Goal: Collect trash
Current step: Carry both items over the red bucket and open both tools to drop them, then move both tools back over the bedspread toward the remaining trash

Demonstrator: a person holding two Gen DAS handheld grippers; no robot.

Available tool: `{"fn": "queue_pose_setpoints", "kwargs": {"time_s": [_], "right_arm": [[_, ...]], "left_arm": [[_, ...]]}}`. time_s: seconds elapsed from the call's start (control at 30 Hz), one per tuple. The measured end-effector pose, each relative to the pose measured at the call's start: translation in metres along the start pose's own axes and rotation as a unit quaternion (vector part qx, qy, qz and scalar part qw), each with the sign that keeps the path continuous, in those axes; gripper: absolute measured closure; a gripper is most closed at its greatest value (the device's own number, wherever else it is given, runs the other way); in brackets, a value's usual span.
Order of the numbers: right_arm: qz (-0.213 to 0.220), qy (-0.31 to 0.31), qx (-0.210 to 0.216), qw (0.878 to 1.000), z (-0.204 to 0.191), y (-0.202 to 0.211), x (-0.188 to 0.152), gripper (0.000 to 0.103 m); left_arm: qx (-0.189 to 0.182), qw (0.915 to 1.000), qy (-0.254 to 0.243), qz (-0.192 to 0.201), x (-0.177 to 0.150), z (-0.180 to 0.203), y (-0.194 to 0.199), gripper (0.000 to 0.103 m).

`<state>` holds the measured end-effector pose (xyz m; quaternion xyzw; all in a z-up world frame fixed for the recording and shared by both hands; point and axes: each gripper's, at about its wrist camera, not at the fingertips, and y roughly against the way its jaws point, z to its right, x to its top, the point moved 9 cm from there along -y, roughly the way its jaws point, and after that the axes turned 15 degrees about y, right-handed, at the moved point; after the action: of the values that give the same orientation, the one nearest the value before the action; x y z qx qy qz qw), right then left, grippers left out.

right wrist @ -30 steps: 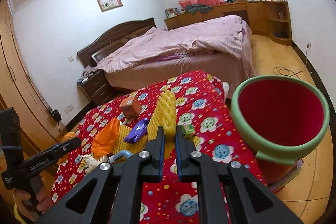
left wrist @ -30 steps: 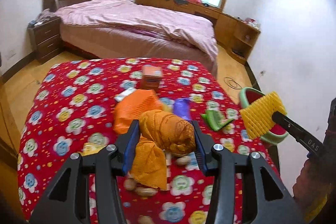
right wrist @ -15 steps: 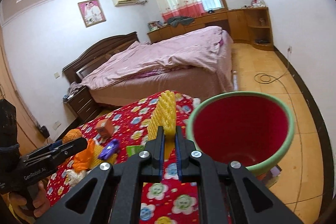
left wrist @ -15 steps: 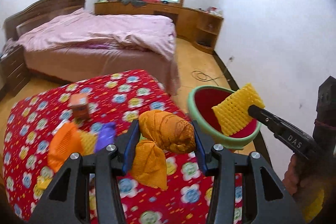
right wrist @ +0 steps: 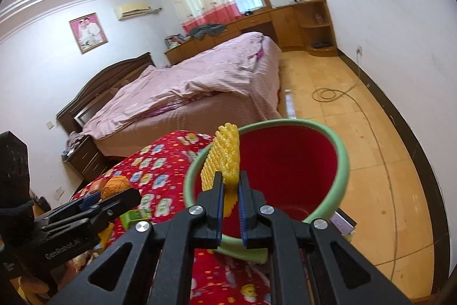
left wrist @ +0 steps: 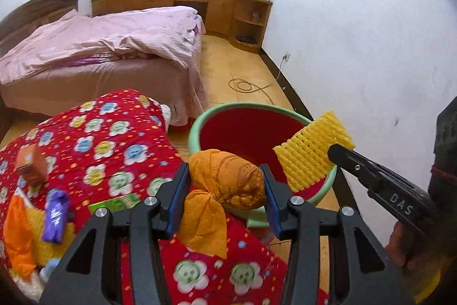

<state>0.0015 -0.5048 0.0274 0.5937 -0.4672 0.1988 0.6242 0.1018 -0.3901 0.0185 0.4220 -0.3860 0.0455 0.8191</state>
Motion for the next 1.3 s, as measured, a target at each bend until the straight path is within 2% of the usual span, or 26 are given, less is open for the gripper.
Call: {"fn": "queue_pose_setpoints", "kwargs": {"time_s": [0.27,0.63,0.87,1.3], "right_arm": [[-0.017,-0.024,-0.026,0.999,0.039,-0.016,-0.018,0.092],[-0.031,-0.046,-0.035,0.998,0.062,-0.027,-0.03,0.089],[-0.028,-0.052,-0.029,0.998,0.061,-0.026,-0.03,0.073],[-0.012,-0.044,-0.011,0.999,0.036,0.001,-0.026,0.07]], "left_arm": [[-0.008,0.9992,-0.023,-0.032,-0.01,0.021,-0.05,0.053],[-0.001,0.9983,-0.041,-0.041,-0.013,0.024,-0.076,0.042],[-0.002,0.9985,-0.034,-0.042,-0.014,0.022,-0.071,0.042],[0.007,0.9997,0.005,-0.022,-0.01,-0.003,-0.027,0.042]]}}
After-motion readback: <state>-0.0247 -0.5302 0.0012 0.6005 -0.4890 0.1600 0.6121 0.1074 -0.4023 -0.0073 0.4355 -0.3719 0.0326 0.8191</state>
